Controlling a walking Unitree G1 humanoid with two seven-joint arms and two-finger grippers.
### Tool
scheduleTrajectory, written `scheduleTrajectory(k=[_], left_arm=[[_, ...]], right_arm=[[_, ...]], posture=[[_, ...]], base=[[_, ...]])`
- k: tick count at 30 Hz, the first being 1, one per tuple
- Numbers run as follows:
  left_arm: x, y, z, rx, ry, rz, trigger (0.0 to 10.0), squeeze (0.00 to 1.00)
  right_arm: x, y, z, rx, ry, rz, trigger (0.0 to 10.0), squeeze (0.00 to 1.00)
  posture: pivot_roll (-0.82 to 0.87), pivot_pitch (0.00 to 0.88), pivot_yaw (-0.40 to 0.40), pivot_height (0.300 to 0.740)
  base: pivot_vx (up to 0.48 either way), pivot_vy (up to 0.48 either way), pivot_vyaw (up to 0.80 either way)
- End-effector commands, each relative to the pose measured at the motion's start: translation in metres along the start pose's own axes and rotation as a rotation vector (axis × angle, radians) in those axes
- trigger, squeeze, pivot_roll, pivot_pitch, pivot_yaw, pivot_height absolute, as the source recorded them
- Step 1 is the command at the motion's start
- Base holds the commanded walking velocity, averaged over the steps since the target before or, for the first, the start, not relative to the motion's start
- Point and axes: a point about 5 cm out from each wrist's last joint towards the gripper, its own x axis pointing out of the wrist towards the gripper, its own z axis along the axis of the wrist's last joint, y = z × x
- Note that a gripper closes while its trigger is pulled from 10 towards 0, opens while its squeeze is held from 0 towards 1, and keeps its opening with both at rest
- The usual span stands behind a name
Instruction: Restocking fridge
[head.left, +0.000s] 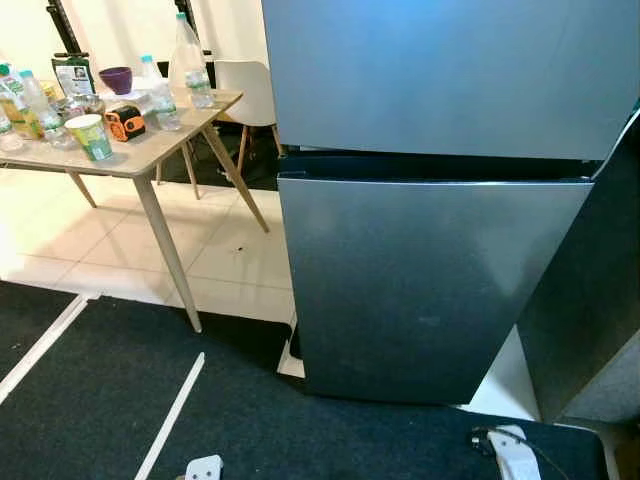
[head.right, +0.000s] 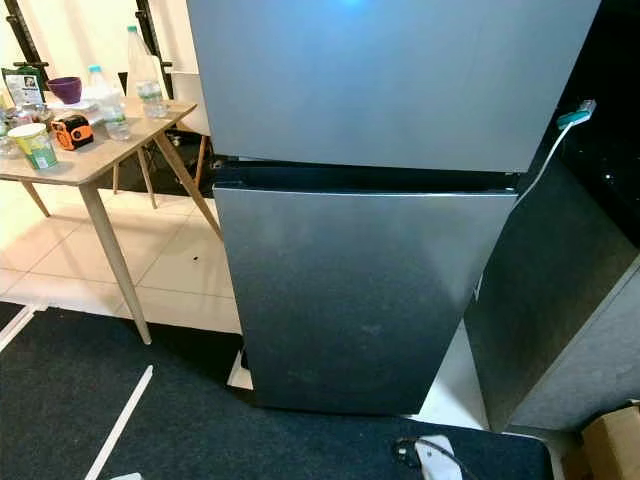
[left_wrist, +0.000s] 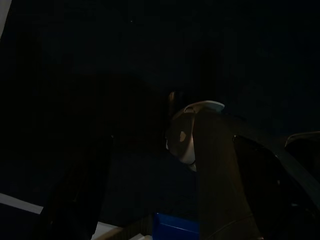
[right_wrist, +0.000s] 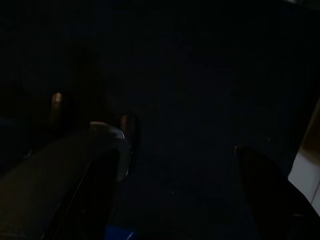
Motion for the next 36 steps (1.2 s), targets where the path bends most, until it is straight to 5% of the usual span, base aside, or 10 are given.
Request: scheduleTrajectory(k=[1, 24, 36], left_arm=[[-0.001, 0.004, 0.000, 0.027, 0.003, 0.007, 10.0, 0.00], [-0.001, 0.003, -0.001, 0.042, 0.007, 0.005, 10.0, 0.00], [-0.001, 0.003, -0.002, 0.044, 0.010, 0.003, 10.0, 0.00]], right_arm=[[-0.001, -0.001, -0.009, -0.020, 0.030, -0.008, 10.0, 0.00], [0.000, 0.003, 0.001, -0.026, 0.003, 0.024, 10.0, 0.00], [0.000, 0.000, 0.007, 0.052, -0.041, 0.003, 10.0, 0.00]], posture=[[0.00, 0.000, 0.023, 0.740], [0.00, 0.000, 0.020, 0.740], [0.00, 0.000, 0.021, 0.740]], base=[[0.000, 0.000, 0.00], [0.186, 0.000, 0.30], [0.262, 0.000, 0.00]])
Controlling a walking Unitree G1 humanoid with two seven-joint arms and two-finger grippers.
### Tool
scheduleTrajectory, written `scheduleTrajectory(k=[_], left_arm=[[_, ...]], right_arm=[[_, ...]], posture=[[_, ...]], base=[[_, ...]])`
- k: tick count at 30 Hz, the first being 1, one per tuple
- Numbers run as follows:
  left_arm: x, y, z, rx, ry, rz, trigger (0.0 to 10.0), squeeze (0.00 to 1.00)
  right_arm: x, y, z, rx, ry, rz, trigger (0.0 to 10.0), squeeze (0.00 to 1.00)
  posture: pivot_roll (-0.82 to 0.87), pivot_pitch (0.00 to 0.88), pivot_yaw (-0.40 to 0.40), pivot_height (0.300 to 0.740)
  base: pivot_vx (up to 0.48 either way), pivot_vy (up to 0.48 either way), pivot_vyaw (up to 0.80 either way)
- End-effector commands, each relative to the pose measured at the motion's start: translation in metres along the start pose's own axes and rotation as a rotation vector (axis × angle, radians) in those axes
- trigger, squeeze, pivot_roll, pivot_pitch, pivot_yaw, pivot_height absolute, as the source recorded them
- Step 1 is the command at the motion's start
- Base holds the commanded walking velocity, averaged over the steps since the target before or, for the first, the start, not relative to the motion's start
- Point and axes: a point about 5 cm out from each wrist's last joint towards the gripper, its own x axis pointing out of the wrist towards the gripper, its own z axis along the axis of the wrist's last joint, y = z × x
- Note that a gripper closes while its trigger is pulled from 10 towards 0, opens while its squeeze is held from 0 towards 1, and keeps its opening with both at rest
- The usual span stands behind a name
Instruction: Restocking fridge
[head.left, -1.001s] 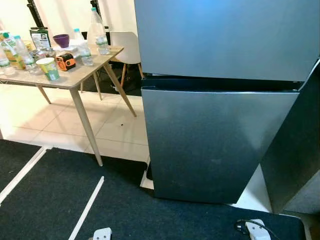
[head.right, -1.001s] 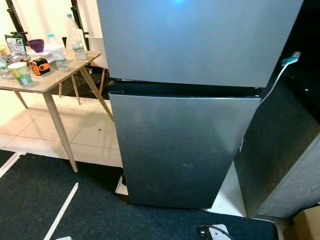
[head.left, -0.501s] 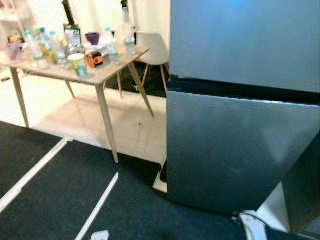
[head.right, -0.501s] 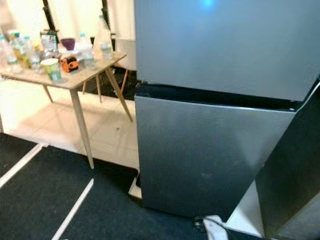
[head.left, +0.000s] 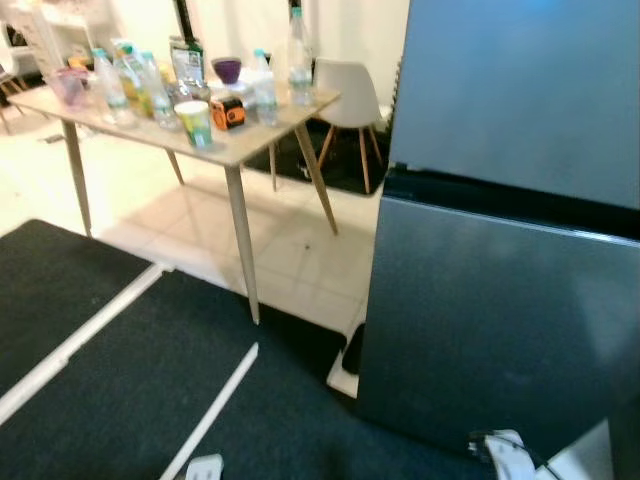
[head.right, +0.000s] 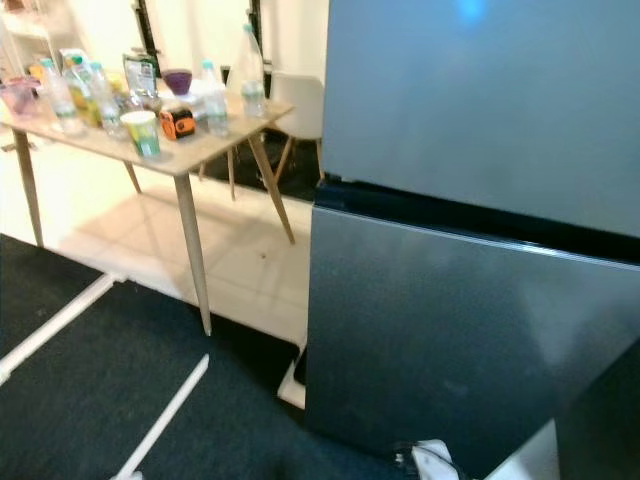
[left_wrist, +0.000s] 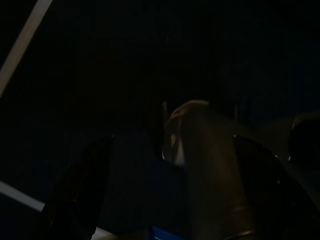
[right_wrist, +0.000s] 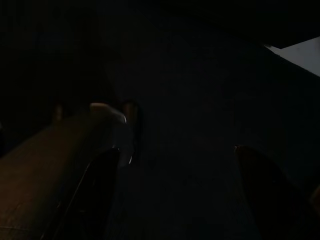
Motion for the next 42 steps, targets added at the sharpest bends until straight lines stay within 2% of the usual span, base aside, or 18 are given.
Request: scheduleTrajectory(k=[1, 4, 15, 20, 22, 23, 25, 34, 37, 42], left_arm=[[-0.001, 0.003, -0.002, 0.008, 0.006, 0.006, 10.0, 0.00], [-0.001, 0.003, -0.003, 0.012, 0.008, 0.005, 10.0, 0.00], [-0.001, 0.003, -0.003, 0.020, 0.009, 0.014, 10.0, 0.00], [-0.001, 0.003, -0.002, 0.023, 0.007, 0.023, 10.0, 0.00], [-0.001, 0.004, -0.001, 0.017, 0.003, 0.028, 10.0, 0.00], [-0.001, 0.004, -0.001, 0.017, 0.003, 0.028, 10.0, 0.00], [-0.001, 0.004, -0.001, 0.015, 0.001, 0.031, 10.0, 0.00], [-0.001, 0.005, -0.001, 0.006, 0.000, 0.037, 10.0, 0.00], [-0.001, 0.004, -0.001, 0.006, 0.000, 0.035, 10.0, 0.00], [-0.001, 0.004, -0.001, 0.005, -0.002, 0.033, 10.0, 0.00]], right_arm=[[0.000, -0.005, 0.011, 0.038, -0.048, -0.016, 10.0, 0.00], [0.000, -0.009, 0.027, 0.132, -0.110, -0.044, 10.0, 0.00], [-0.001, -0.011, 0.043, 0.153, -0.166, -0.053, 10.0, 0.00], [-0.002, -0.009, 0.060, 0.164, -0.231, -0.029, 10.0, 0.00], [-0.005, -0.011, 0.084, 0.202, -0.323, -0.025, 10.0, 0.00], [-0.005, -0.011, 0.084, 0.202, -0.323, -0.025, 10.0, 0.00], [-0.009, -0.013, 0.107, 0.217, -0.406, -0.033, 10.0, 0.00], [-0.030, -0.015, 0.179, 0.197, -0.640, -0.028, 10.0, 0.00], [-0.035, -0.011, 0.192, 0.195, -0.681, -0.012, 10.0, 0.00], [-0.034, -0.005, 0.193, 0.174, -0.676, 0.005, 10.0, 0.00]], posture=[[0.00, 0.000, 0.021, 0.740], [0.00, 0.000, 0.020, 0.740], [0.00, 0.000, 0.015, 0.740], [0.00, 0.000, 0.013, 0.740], [0.00, 0.000, 0.016, 0.740], [0.00, 0.000, 0.016, 0.740], [0.00, 0.000, 0.019, 0.740], [0.01, 0.000, 0.018, 0.740], [0.01, 0.000, 0.018, 0.740], [0.01, 0.000, 0.014, 0.740]], base=[[0.262, 0.000, 0.00], [0.262, 0.000, 0.00], [0.187, 0.000, 0.00], [0.000, 0.000, 0.00], [0.000, 0.000, 0.00], [0.000, 0.000, 0.00], [0.000, 0.000, 0.00], [0.000, 0.000, 0.00], [0.000, 0.000, 0.00], [0.000, 0.000, 0.00]])
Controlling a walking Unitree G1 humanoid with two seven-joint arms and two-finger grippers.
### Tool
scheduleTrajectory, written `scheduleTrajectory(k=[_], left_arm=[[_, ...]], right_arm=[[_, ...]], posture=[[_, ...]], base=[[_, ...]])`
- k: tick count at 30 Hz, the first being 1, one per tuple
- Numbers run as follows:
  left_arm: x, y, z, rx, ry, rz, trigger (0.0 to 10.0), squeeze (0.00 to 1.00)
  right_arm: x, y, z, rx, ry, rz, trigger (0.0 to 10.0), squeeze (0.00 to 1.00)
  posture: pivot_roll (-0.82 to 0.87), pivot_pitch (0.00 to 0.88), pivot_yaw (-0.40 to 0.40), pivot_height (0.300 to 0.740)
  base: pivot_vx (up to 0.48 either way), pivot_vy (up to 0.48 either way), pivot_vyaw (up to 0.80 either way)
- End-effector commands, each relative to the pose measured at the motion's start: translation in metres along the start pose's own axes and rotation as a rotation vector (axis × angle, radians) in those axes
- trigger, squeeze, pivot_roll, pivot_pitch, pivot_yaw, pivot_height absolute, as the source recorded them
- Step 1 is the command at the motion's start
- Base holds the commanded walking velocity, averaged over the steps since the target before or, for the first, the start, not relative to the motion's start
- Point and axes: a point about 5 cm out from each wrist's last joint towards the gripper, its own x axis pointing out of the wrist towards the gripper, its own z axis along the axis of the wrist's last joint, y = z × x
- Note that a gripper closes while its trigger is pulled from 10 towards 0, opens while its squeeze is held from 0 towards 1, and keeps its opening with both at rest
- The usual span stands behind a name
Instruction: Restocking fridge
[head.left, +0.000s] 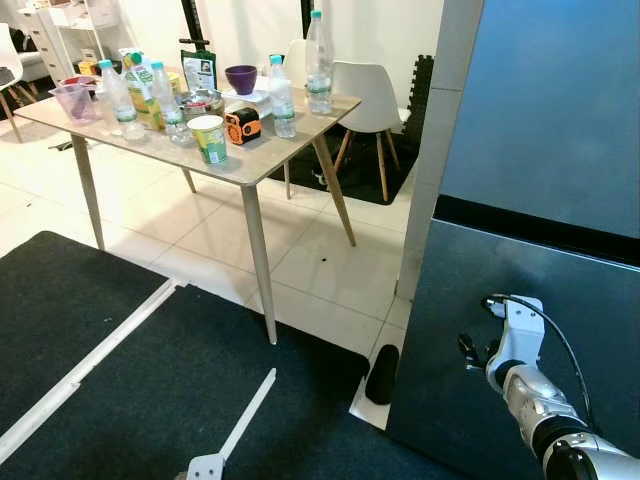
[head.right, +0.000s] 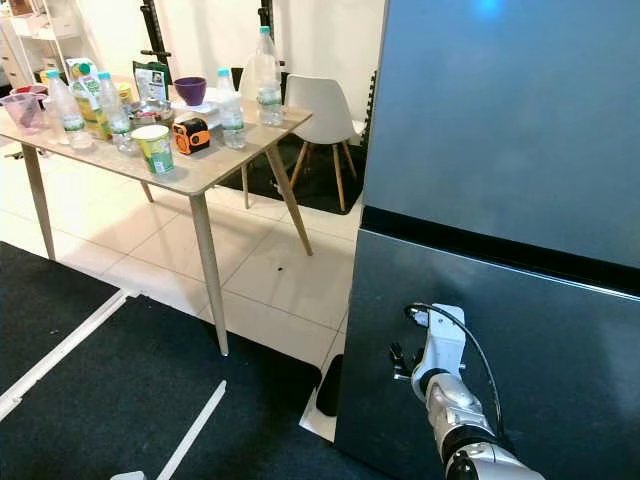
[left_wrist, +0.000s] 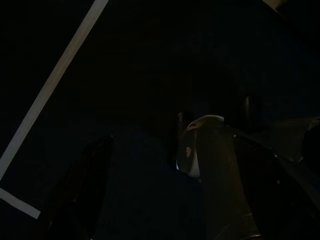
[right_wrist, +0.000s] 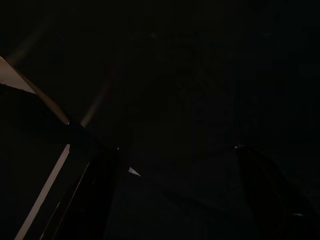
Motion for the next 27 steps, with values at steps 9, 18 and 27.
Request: scheduleTrajectory(k=[9, 18, 27], left_arm=[[-0.001, 0.002, -0.001, -0.004, 0.002, 0.009, 10.0, 0.00], [-0.007, 0.032, 0.007, -0.076, -0.037, 0.124, 10.0, 0.00], [-0.008, 0.039, 0.017, 0.010, -0.053, 0.147, 10.0, 0.00]], right_arm=[[-0.006, 0.002, -0.026, -0.038, 0.084, 0.015, 10.0, 0.00], [-0.054, -0.011, -0.128, -0.096, 0.441, -0.023, 10.0, 0.00], [-0.078, -0.022, -0.159, -0.088, 0.543, -0.063, 10.0, 0.00]], posture=[[0.01, 0.000, 0.014, 0.740], [0.02, 0.020, 0.032, 0.740], [0.02, 0.026, 0.061, 0.740]], base=[[0.000, 0.000, 0.00], [0.000, 0.000, 0.00], [0.000, 0.000, 0.00]])
